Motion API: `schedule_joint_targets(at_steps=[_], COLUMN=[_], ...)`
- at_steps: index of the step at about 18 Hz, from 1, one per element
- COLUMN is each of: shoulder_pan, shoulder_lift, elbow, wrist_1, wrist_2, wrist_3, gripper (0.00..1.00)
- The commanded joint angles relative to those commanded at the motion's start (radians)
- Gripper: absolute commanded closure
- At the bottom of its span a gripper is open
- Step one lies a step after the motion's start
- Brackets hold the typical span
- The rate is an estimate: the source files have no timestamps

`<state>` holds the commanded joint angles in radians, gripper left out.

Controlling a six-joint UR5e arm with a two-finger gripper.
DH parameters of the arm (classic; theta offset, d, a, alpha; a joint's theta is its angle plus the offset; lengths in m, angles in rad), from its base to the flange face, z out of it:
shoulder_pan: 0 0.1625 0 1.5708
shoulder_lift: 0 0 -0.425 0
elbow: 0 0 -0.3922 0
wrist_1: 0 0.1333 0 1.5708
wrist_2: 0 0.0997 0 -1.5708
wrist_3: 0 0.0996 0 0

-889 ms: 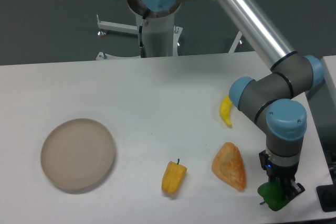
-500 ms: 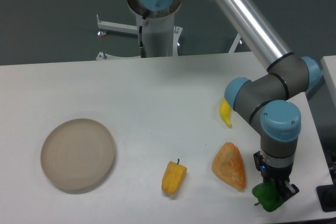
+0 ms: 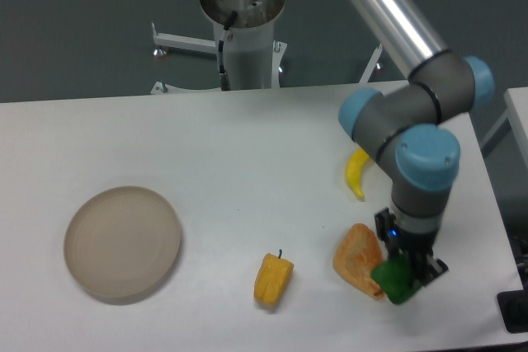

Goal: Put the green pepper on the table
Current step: 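Lift the held green pepper with the gripper and carry it toward the banana, then move the green pepper toward the plate and lower it onto the table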

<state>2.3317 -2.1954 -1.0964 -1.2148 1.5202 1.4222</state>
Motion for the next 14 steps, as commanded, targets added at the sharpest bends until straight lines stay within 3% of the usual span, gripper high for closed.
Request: schedule_joint_targets(at_steps=[7, 12, 14], shoulder_pan=[0.002, 0.011, 0.008], shoulder_lift=[0.206, 0.278, 0.295], elbow=[-0.288, -0.453, -0.486], wrist_1=[-0.025, -0.020, -0.018], wrist_2=[-0.026, -0.123, -0.147], wrist_3=[-0.071, -0.077, -0.121], gripper=[0.75, 0.75, 0.75])
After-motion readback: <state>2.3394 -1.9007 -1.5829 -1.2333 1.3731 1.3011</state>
